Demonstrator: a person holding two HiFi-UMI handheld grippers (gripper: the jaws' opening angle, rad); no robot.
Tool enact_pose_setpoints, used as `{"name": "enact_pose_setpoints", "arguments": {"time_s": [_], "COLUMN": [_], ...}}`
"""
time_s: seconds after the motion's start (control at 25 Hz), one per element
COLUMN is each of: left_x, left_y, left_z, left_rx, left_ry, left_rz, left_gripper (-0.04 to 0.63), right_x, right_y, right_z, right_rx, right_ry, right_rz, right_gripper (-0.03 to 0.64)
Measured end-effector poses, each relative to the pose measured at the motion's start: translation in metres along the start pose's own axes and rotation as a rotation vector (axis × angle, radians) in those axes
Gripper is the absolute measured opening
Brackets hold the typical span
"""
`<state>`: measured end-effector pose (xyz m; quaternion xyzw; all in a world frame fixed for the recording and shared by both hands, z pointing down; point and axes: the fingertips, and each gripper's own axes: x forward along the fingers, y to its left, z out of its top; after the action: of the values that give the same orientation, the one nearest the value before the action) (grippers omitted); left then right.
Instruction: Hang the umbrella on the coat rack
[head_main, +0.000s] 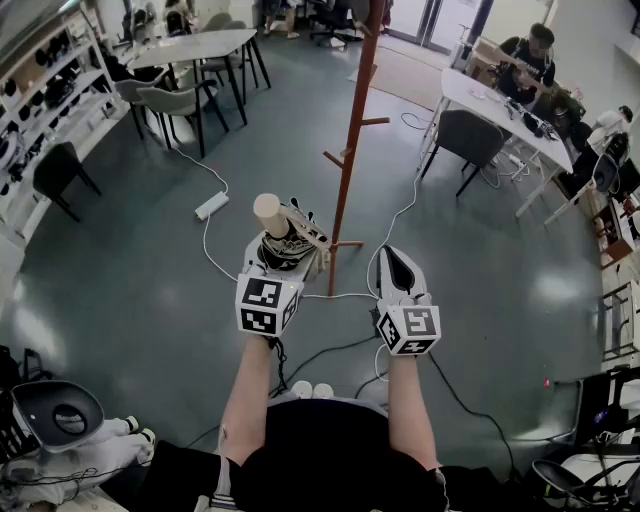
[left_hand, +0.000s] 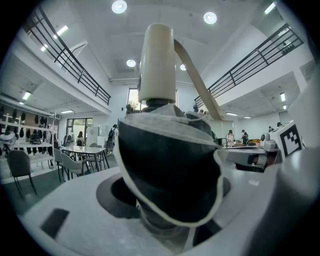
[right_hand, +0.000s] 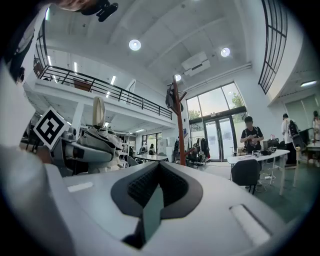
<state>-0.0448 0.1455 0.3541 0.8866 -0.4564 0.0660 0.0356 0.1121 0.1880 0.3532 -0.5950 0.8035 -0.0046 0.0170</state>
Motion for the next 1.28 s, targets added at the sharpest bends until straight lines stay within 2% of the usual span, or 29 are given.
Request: {"name": "enact_pose_setpoints", "arguments": {"time_s": [0.64, 1.28], "left_x": [-0.001, -0.013], "left_y": [0.008, 0.0], "left_z": [-0.007, -0.04], "left_rx": [-0.013, -0.033], "left_ry": [0.019, 0.061], "left_rz": [0.0, 0.095], "left_gripper": [0.302, 0.302], "right_x": [0.003, -0.012], "right_y": [0.004, -0.009], "right_z": [-0.007, -0.038], "right_rx": [0.0, 0.059], "right_ry": [0.025, 0.026], "right_rz": [-0.006, 0.069], "right_gripper": [0.008, 0.009]}}
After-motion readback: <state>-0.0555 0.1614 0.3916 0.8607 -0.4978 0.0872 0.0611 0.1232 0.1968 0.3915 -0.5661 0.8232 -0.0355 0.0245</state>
